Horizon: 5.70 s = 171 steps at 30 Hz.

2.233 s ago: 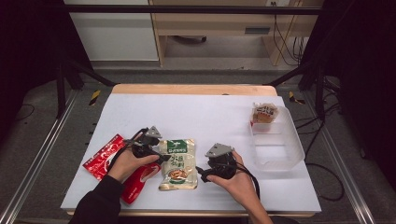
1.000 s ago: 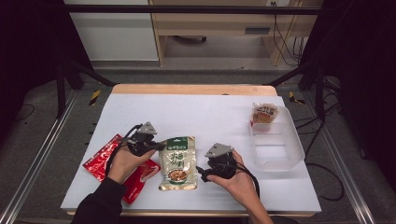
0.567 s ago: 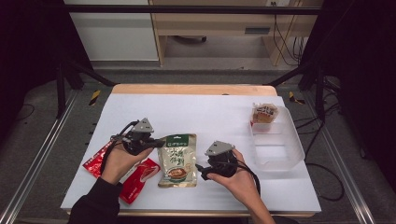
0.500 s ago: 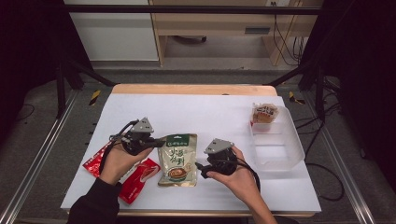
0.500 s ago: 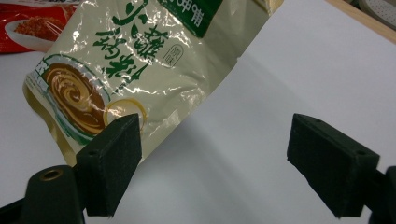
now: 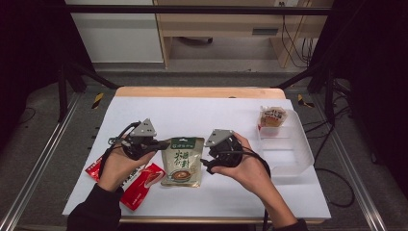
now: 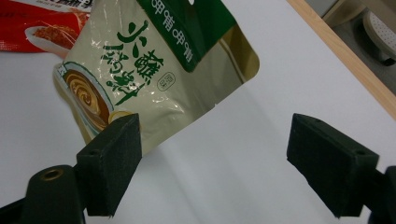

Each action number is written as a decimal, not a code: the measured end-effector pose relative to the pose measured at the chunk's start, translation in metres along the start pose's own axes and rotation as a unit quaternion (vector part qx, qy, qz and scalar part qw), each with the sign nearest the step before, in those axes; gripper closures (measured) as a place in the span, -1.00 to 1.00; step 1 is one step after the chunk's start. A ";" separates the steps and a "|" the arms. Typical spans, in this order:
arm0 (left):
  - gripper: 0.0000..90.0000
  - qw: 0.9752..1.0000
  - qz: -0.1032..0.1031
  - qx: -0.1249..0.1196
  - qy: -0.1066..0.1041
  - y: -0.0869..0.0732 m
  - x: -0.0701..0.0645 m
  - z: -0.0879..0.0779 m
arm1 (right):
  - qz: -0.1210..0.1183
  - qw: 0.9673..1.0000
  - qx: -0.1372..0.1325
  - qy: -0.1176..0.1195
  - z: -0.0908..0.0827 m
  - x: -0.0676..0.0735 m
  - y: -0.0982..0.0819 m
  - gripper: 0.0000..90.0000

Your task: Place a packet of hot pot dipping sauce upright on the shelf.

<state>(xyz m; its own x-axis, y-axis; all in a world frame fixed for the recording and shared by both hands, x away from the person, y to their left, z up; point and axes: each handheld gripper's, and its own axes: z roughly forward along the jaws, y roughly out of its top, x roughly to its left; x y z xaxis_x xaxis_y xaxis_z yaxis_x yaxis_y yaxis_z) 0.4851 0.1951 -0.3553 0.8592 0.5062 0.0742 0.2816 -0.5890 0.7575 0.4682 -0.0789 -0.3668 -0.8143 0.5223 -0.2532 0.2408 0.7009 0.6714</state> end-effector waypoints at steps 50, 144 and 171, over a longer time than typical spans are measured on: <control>0.98 1.000 0.011 -0.010 -0.010 0.002 -0.003 -0.007 | -0.131 0.987 0.064 0.073 0.025 -0.003 0.054 1.00; -0.82 0.997 -0.065 0.017 0.048 -0.053 0.034 0.005 | 0.039 0.991 -0.041 -0.125 -0.159 -0.146 -0.020 1.00; -0.83 0.996 -0.069 0.017 0.050 -0.056 0.035 0.004 | 0.078 0.985 -0.036 -0.153 -0.160 -0.170 -0.056 1.00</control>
<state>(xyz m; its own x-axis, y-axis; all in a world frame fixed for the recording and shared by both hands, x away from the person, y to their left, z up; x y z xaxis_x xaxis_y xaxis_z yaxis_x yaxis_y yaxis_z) 0.5014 0.2434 -0.3977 0.7654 0.6425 0.0362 0.4100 -0.5303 0.7420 0.5084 -0.2842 -0.2497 -0.5710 0.7503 -0.3331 0.3029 0.5697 0.7640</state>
